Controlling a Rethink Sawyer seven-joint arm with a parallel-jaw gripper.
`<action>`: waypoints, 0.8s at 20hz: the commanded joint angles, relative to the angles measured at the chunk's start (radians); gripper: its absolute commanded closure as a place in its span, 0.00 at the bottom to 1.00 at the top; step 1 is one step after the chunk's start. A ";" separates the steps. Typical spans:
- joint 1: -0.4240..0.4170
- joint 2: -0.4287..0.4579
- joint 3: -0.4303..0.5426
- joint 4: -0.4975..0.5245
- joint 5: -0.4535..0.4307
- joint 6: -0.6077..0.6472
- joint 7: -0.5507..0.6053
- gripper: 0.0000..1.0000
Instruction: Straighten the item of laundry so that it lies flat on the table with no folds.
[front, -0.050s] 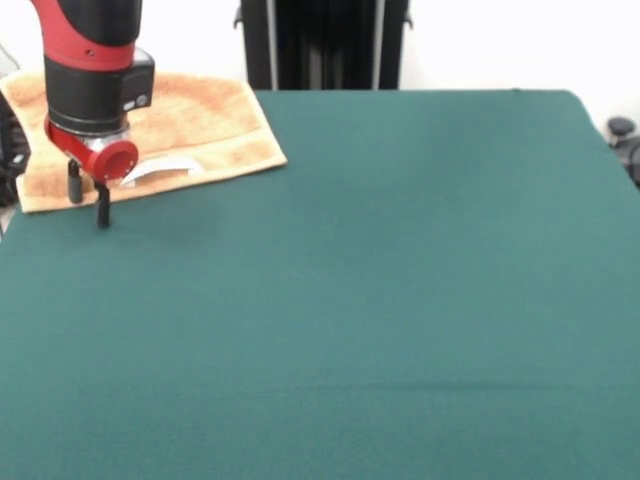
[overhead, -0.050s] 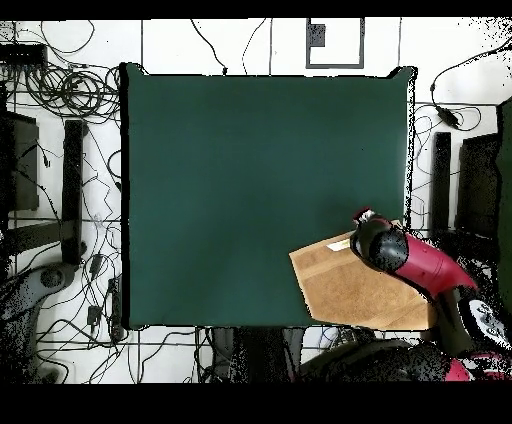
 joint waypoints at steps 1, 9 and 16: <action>0.006 0.019 0.078 0.108 -0.056 0.158 -0.038 0.00; 0.002 0.014 0.079 0.115 -0.082 0.150 -0.022 1.00; 0.005 0.012 0.081 0.104 -0.096 0.161 -0.023 1.00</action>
